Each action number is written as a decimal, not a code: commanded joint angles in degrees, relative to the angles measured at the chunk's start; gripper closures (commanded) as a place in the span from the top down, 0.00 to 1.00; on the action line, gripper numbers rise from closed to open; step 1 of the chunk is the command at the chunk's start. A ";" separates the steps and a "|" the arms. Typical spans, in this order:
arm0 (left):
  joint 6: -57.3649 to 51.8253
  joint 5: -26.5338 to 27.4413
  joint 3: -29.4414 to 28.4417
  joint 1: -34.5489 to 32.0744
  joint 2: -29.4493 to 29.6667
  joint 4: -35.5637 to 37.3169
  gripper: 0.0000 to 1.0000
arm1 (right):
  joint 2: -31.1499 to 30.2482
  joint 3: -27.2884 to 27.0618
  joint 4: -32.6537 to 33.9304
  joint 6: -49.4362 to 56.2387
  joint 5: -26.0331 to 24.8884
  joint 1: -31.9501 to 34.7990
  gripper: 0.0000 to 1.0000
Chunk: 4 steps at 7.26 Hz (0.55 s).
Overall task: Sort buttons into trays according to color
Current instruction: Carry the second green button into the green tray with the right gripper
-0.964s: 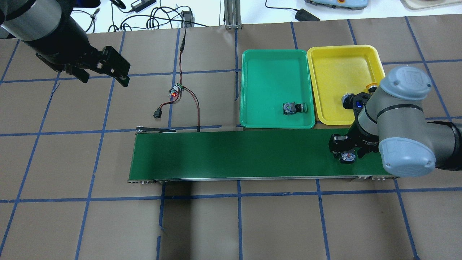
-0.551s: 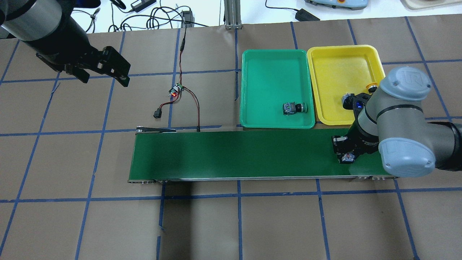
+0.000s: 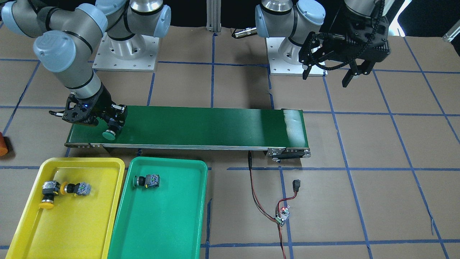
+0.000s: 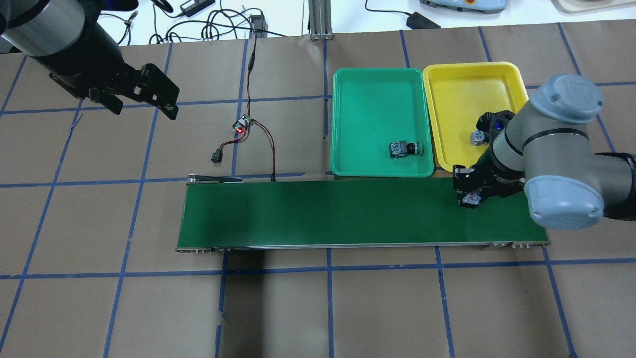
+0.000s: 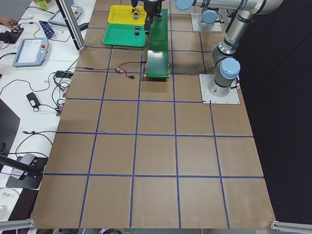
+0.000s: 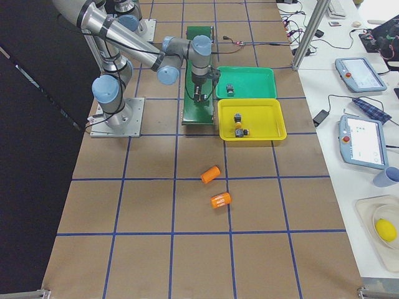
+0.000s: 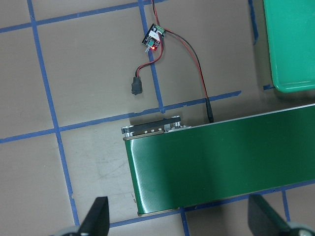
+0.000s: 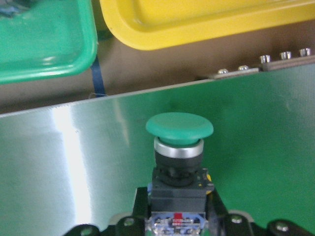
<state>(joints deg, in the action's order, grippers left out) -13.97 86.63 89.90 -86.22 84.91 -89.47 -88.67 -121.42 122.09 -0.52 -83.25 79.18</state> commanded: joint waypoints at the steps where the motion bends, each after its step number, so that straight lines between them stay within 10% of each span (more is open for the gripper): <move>1: 0.00 0.03 0.01 0.00 0.00 0.00 1.00 | 6.03 7.56 4.11 -0.71 7.90 0.53 0.22; 4: 0.00 0.03 -0.08 0.09 0.00 0.00 1.00 | 13.93 21.43 4.38 -0.71 7.13 5.25 0.43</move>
<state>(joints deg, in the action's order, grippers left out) -13.97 86.64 89.84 -86.21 84.90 -89.47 -78.51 -106.31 125.95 -1.22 -76.14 81.91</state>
